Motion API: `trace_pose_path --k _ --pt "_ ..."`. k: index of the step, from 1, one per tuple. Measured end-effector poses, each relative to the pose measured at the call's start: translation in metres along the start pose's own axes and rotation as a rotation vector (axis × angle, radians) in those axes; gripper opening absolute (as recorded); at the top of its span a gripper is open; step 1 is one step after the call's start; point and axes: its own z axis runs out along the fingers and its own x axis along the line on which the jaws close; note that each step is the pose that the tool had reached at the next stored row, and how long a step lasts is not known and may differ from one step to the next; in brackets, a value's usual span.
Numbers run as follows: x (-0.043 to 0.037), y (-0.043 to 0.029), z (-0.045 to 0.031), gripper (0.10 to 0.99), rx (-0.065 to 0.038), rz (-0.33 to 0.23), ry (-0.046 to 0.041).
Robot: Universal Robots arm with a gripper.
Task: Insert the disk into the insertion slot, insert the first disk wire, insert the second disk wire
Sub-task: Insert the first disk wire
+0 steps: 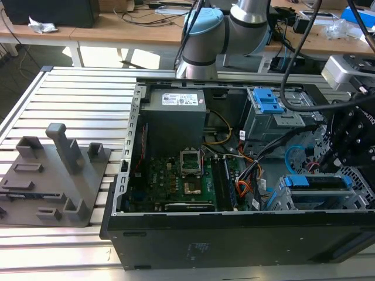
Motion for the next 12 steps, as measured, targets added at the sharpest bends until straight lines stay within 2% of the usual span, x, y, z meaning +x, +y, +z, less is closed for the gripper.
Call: trace_pose_path --k 3,12 --pt "0.0006 -0.0051 0.0059 0.176 -0.001 0.000 0.0000" --pt "-0.0002 -0.0122 0.0134 0.176 -0.003 0.000 -0.0015"
